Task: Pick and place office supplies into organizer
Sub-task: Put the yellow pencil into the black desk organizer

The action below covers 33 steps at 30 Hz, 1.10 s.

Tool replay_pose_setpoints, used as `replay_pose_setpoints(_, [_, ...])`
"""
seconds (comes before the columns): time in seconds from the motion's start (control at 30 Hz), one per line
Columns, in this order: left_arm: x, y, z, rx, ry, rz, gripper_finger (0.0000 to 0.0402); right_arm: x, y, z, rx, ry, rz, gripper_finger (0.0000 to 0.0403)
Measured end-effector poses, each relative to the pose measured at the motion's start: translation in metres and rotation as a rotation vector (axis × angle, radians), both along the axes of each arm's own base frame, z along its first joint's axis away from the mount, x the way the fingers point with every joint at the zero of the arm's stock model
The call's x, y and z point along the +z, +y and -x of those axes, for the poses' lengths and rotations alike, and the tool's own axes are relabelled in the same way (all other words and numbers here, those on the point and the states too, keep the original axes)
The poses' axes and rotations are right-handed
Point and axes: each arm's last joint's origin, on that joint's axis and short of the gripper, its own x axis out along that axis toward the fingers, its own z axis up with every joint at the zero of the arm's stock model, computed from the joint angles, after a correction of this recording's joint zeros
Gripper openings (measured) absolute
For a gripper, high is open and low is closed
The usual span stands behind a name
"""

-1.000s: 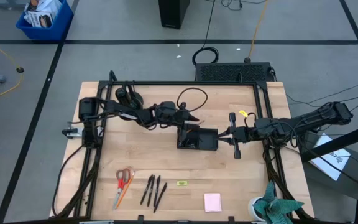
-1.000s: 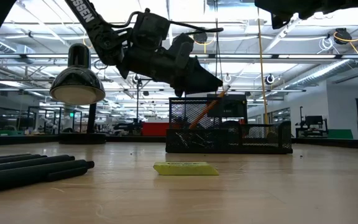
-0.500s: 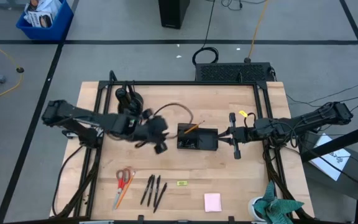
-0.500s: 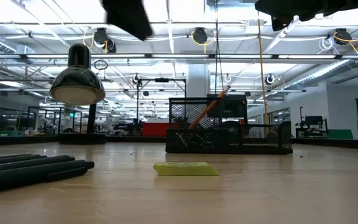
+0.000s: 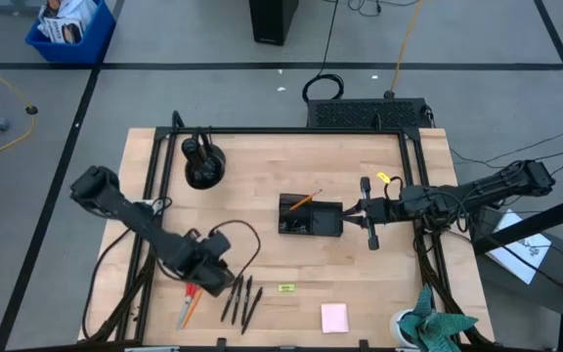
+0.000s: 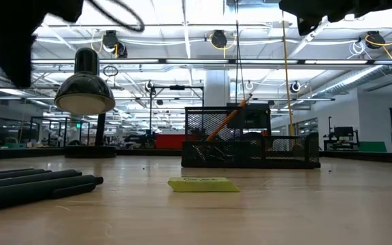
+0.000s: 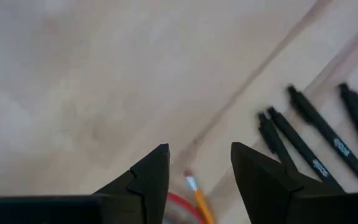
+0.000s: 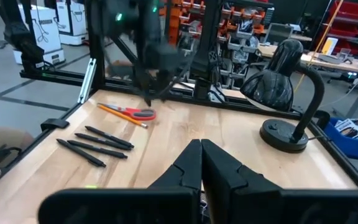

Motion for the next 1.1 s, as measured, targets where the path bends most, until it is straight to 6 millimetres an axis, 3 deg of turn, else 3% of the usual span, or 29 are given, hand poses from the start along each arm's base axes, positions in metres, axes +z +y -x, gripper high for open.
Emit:
replay_pose_setpoints(0.2, [-0.036, -0.012, 0.001, 0.001, 0.09, 0.068, 0.0177, -0.001, 0.0, 0.0, 0.003, 0.003, -0.001, 0.0])
replay_pose_setpoints(0.37, [-0.049, -0.015, -0.001, -0.002, 0.15, 0.061, 0.0177, -0.002, 0.0, -0.001, 0.002, 0.009, 0.001, 0.0])
replay_pose_setpoints(1.1, [-0.057, -0.029, 0.011, -0.034, 0.153, 0.085, 0.0177, -0.002, 0.001, -0.002, 0.002, 0.015, -0.009, 0.0])
